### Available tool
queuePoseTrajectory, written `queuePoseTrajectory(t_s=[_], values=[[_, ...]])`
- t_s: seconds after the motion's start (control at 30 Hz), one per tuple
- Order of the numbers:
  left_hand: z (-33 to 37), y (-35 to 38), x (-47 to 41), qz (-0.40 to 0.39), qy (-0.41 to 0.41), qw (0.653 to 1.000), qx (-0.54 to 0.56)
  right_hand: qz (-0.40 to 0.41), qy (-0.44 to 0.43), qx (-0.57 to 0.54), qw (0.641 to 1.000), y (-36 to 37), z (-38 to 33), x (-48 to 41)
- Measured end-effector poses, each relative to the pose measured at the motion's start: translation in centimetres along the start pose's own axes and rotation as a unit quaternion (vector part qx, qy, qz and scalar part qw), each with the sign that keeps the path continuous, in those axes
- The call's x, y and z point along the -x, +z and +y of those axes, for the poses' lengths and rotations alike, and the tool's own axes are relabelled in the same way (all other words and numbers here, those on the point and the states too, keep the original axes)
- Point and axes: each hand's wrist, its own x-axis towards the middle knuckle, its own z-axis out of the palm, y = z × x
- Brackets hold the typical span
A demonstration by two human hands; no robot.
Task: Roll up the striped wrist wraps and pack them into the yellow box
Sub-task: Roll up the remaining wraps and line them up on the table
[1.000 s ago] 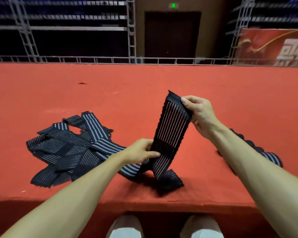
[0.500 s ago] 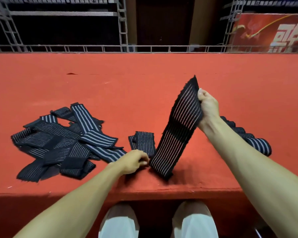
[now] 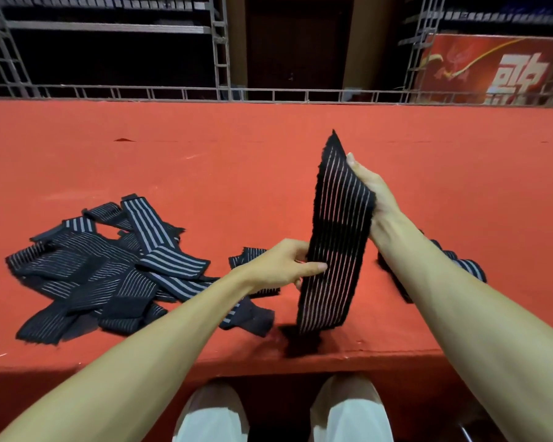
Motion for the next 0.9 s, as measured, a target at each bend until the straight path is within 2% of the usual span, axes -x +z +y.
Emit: queuePoseTrajectory(t_s=[0.17, 0.33, 0.47, 0.63, 0.73, 0.8, 0.9], values=[[3.5, 1.1, -0.3, -0.049, 0.02, 0.989, 0.137, 0.08, -0.01, -0.012, 0.997, -0.4, -2.5, -0.1], [1.8, 3.0, -1.4, -0.051, -0.026, 0.982, 0.179, 0.142, -0.043, 0.213, 0.966, -3.4, -1.0, -1.2], [-2.3, 4.8, -2.4, -0.07, -0.099, 0.98, 0.161, 0.146, 0.012, 0.267, 0.952, -7.6, 1.8, -2.9], [-7.2, 5.3, -3.9, -0.05, -0.128, 0.987, 0.079, 0.142, 0.046, 0.291, 0.945, -11.8, 6.5, -6.4], [-9.4, 4.6, -5.3, 0.049, -0.135, 0.988, 0.048, 0.138, 0.051, 0.306, 0.941, -13.1, 9.2, -8.9], [-11.1, 4.1, -6.2, 0.113, -0.126, 0.985, -0.042, 0.129, 0.048, 0.318, 0.938, -13.4, 10.6, -10.2], [-14.1, 4.0, -7.2, 0.147, -0.101, 0.957, -0.229, 0.125, 0.044, 0.347, 0.929, -14.2, 13.9, -12.3]])
